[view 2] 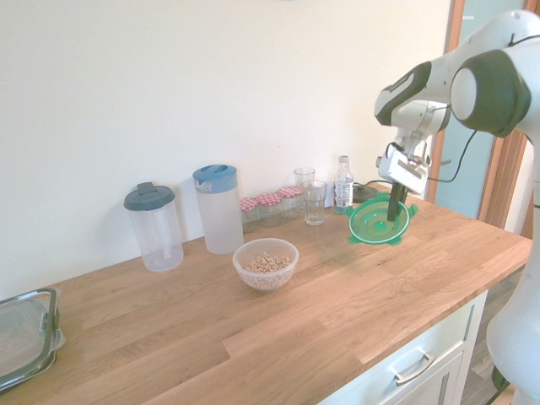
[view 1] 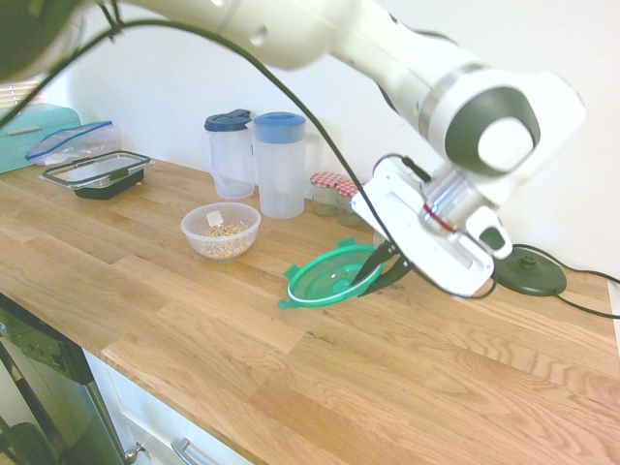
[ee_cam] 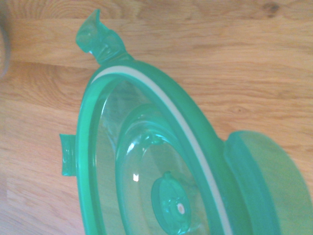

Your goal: Cover the lid of food container

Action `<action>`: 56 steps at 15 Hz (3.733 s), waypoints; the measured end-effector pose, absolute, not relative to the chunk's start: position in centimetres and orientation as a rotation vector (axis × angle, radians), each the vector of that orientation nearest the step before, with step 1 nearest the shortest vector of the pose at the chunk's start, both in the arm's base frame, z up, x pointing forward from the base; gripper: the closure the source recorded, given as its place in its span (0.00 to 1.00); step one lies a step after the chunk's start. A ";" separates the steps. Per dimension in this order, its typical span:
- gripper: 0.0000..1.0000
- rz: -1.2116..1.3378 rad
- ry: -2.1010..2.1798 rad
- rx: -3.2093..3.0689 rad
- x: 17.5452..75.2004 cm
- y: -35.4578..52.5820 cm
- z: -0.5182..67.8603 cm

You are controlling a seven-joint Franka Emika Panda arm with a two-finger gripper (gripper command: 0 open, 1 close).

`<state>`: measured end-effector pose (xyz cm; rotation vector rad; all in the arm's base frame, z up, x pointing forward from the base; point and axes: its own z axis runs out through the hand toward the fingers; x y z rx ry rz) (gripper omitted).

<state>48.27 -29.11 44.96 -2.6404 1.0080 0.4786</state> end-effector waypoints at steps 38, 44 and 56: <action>1.00 -1.362 1.816 -3.879 55.8 23.8 42.6; 1.00 -1.618 1.795 -3.889 54.5 27.8 37.8; 1.00 -1.678 1.798 -3.870 56.4 30.1 34.6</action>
